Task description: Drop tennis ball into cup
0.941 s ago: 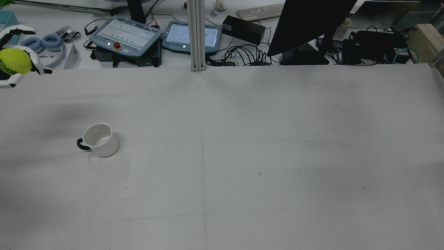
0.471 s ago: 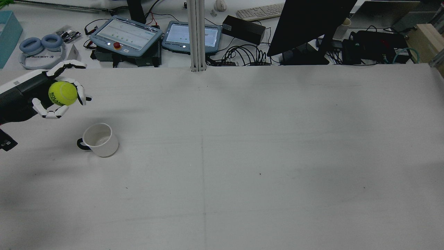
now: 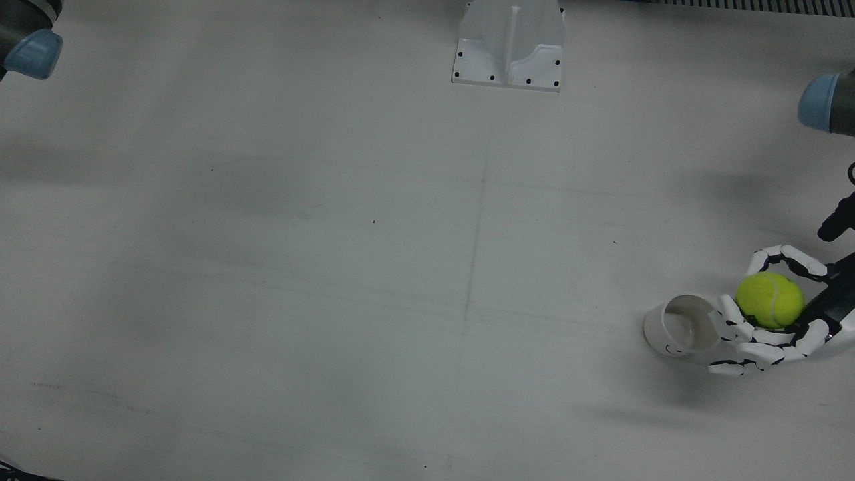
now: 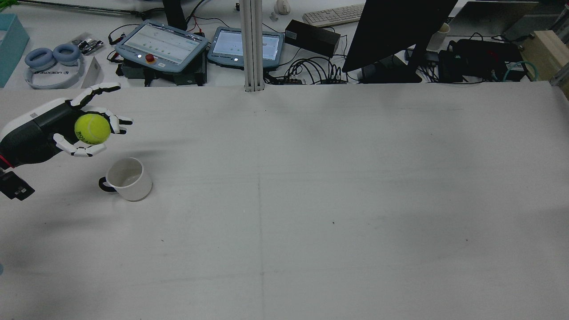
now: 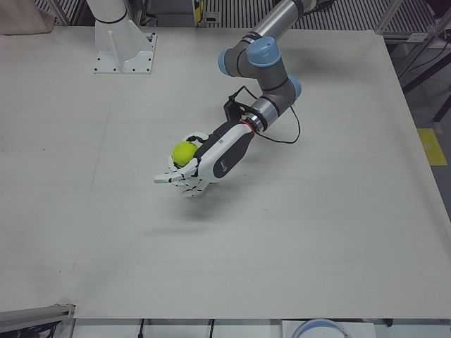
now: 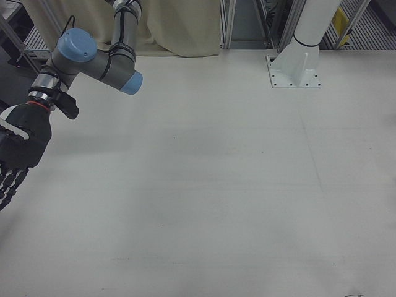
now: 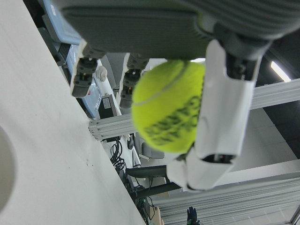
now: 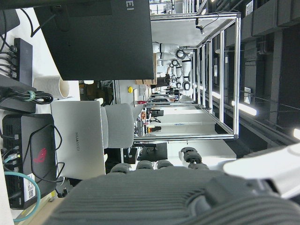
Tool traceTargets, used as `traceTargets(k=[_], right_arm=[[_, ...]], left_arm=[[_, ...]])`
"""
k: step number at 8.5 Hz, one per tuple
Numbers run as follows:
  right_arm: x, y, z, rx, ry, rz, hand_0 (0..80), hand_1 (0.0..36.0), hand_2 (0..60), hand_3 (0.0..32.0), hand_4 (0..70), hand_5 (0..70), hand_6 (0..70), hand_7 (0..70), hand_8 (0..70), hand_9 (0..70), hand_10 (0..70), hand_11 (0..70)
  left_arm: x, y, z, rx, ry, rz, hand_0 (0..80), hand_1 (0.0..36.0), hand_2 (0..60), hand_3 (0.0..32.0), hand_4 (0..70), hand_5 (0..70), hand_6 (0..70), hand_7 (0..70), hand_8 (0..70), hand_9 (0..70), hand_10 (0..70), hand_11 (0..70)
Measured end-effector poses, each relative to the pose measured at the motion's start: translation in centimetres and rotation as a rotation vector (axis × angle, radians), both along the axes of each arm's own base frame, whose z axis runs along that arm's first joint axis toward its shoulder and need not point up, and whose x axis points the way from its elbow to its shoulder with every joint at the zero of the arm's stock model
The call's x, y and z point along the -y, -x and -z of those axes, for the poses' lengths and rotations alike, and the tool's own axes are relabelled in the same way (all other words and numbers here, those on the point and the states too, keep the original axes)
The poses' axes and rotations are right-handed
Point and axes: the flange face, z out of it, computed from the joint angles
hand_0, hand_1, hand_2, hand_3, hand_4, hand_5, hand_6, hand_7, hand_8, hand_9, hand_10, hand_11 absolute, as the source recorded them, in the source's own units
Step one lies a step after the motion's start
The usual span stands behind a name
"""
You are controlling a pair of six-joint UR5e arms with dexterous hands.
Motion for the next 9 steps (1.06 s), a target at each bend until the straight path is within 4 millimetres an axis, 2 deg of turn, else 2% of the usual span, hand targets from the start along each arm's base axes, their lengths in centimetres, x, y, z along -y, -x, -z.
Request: traceTargets(k=[1, 2, 3, 4, 6, 7, 8, 9], right_arm=[[0.0, 0.0, 0.0, 0.0, 0.0, 0.0, 0.0, 0.0, 0.0, 0.0, 0.0, 0.0, 0.0, 0.0, 0.0, 0.0, 0.0, 0.0], [0.0, 0.0, 0.0, 0.0, 0.0, 0.0, 0.0, 0.0, 0.0, 0.0, 0.0, 0.0, 0.0, 0.0, 0.0, 0.0, 0.0, 0.0], [0.0, 0.0, 0.0, 0.0, 0.0, 0.0, 0.0, 0.0, 0.0, 0.0, 0.0, 0.0, 0.0, 0.0, 0.0, 0.0, 0.0, 0.0], [0.0, 0.0, 0.0, 0.0, 0.0, 0.0, 0.0, 0.0, 0.0, 0.0, 0.0, 0.0, 0.0, 0.0, 0.0, 0.0, 0.0, 0.0], [0.0, 0.0, 0.0, 0.0, -0.001, 0.0, 0.0, 0.0, 0.0, 0.0, 0.0, 0.0, 0.0, 0.0, 0.0, 0.0, 0.0, 0.0], [0.0, 0.0, 0.0, 0.0, -0.001, 0.0, 0.0, 0.0, 0.0, 0.0, 0.0, 0.0, 0.0, 0.0, 0.0, 0.0, 0.0, 0.0], [0.0, 0.0, 0.0, 0.0, 0.0, 0.0, 0.0, 0.0, 0.0, 0.0, 0.0, 0.0, 0.0, 0.0, 0.0, 0.0, 0.0, 0.0], [0.0, 0.0, 0.0, 0.0, 0.0, 0.0, 0.0, 0.0, 0.0, 0.0, 0.0, 0.0, 0.0, 0.0, 0.0, 0.0, 0.0, 0.0]], left_arm=[[0.0, 0.0, -0.1, -0.001, 0.0, 0.001, 59.0, 28.9, 34.8, 32.0, 0.0, 20.0, 40.7, 12.7, 22.3, 5.3, 9.9, 16.8], [-0.1, 0.1, -0.2, -0.002, -0.001, 0.001, 56.4, 27.1, 31.1, 32.0, 0.0, 17.0, 28.7, 13.7, 19.4, 4.9, 9.8, 16.5], [-0.1, 0.1, -0.2, -0.003, -0.002, 0.002, 55.9, 26.2, 32.5, 32.0, 0.0, 18.3, 36.0, 11.8, 20.0, 4.3, 10.1, 16.9], [-0.1, 0.1, -0.3, -0.003, -0.002, 0.002, 56.4, 26.9, 34.0, 32.0, 0.0, 18.9, 40.1, 11.4, 20.7, 4.5, 10.3, 17.3], [-0.1, 0.4, -0.3, -0.018, 0.011, -0.003, 59.8, 31.1, 35.3, 32.0, 0.0, 16.9, 25.3, 15.7, 17.5, 5.9, 11.0, 18.6], [0.8, 2.7, -0.6, -0.036, 0.046, 0.024, 60.6, 30.2, 38.2, 32.0, 0.0, 20.9, 45.2, 12.4, 22.3, 5.6, 11.1, 18.6], [2.2, 7.1, -0.9, -0.043, 0.081, 0.093, 61.9, 32.0, 36.7, 32.0, 0.0, 18.1, 30.1, 16.5, 20.0, 6.3, 11.0, 18.5], [3.4, 12.2, -1.7, -0.038, 0.117, 0.178, 63.4, 32.9, 41.5, 32.0, 0.8, 21.2, 45.8, 15.2, 22.0, 6.6, 11.9, 20.0]])
